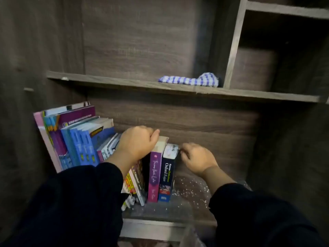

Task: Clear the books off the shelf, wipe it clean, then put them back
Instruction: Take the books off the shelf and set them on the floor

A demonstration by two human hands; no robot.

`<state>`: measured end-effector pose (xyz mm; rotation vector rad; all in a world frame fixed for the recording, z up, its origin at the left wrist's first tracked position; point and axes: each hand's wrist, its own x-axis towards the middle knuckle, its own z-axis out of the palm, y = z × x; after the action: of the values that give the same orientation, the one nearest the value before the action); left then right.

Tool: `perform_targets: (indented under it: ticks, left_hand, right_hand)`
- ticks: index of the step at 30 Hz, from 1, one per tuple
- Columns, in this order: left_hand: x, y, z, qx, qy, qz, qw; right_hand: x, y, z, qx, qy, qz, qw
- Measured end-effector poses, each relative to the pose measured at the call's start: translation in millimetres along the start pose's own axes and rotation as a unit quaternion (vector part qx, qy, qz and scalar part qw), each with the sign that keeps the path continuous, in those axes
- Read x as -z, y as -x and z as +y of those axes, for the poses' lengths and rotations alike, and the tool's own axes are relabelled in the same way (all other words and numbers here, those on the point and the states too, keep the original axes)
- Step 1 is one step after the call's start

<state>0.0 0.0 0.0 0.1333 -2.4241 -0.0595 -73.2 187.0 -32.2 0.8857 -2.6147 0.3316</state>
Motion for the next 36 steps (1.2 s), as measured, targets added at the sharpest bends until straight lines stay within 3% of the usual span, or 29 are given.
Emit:
perform_targets:
  ticks: [4,10,20,22,25,28,36]
  left_hand:
    - [-0.3,11.8,-0.9,0.021,0.039,-0.019,0.999]
    - [-10.6,29.2,12.8,0.065,0.088,-0.133,0.985]
    - [-32.5,24.3,32.2,0.159,0.179,-0.176,0.955]
    - [-35.7,22.1,34.4,0.168,0.189,-0.183,0.950]
    - [-37.8,19.9,37.5,0.181,0.198,-0.181,0.946]
    - [-36.4,17.2,40.4,0.210,0.201,-0.170,0.942]
    - [-33.7,25.2,48.9,0.238,0.205,-0.126,0.941]
  right_hand:
    - [-6.5,12.6,-7.3,-0.006,-0.015,-0.010,1.000]
    - [-12.5,21.4,-17.3,-0.025,-0.043,-0.029,0.998]
    - [-23.0,22.4,-15.0,-0.072,-0.140,-0.029,0.987]
    - [-25.2,23.1,-13.1,-0.102,-0.245,-0.025,0.964]
    - [-25.1,24.7,-14.3,-0.146,-0.409,-0.024,0.901]
    - [-30.6,25.0,-13.4,-0.165,-0.488,-0.026,0.857]
    - [-30.6,34.1,-15.0,-0.154,-0.520,-0.066,0.838]
